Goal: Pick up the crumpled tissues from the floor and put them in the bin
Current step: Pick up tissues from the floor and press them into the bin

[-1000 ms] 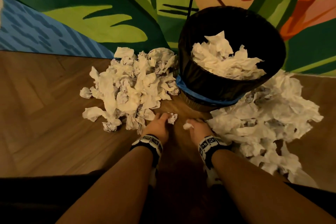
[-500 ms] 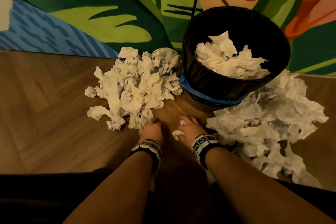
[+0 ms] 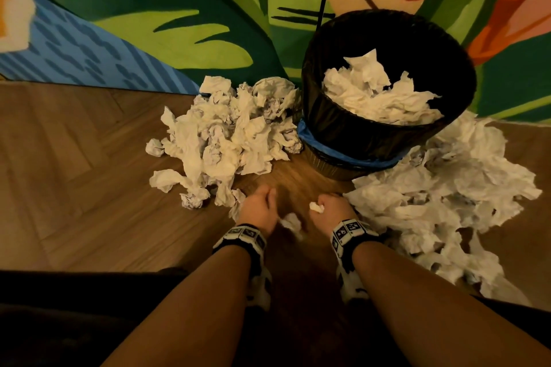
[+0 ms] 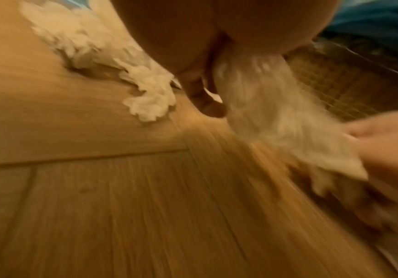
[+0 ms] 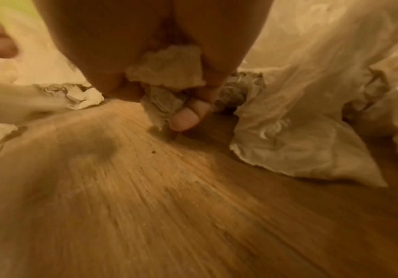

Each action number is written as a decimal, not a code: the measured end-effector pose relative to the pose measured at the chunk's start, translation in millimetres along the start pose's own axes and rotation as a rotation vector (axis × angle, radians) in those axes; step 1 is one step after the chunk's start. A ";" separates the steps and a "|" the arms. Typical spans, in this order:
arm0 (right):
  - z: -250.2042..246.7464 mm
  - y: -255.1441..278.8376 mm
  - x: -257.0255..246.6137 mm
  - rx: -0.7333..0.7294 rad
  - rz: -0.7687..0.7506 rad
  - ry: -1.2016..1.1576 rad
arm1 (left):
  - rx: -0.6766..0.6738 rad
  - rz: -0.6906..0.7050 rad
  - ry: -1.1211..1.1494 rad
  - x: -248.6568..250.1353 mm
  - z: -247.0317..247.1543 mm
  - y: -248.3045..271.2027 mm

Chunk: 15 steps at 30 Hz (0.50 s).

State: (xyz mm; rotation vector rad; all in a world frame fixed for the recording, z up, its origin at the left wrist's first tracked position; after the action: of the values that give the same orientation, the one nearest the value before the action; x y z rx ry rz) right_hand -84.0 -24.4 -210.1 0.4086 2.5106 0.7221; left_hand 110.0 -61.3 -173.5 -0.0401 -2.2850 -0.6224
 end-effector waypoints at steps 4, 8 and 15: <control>-2.0 8.2 3.3 -0.003 0.015 -0.031 | 0.123 -0.165 -0.091 -30.9 -22.9 -0.9; -2.7 13.6 2.6 -0.025 0.017 -0.071 | -0.060 -0.368 -0.201 -69.1 -11.4 1.6; -0.9 18.3 -9.7 -0.061 -0.059 -0.110 | -0.055 -0.443 -0.219 -75.8 -7.4 3.2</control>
State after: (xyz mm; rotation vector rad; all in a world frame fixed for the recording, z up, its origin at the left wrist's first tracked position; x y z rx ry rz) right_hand -73.8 -13.9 -195.6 0.3416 2.3814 0.7311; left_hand 169.8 -49.9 -219.4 0.3990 -2.5064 -0.9461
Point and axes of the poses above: each hand's wrist, its own y-axis away from the middle knuckle, its own z-axis out of the palm, x = y × z, the point moved 9 cm from there along -y, towards the middle knuckle, and after that the axes turned 7 degrees about -x, right-handed, at the moved point
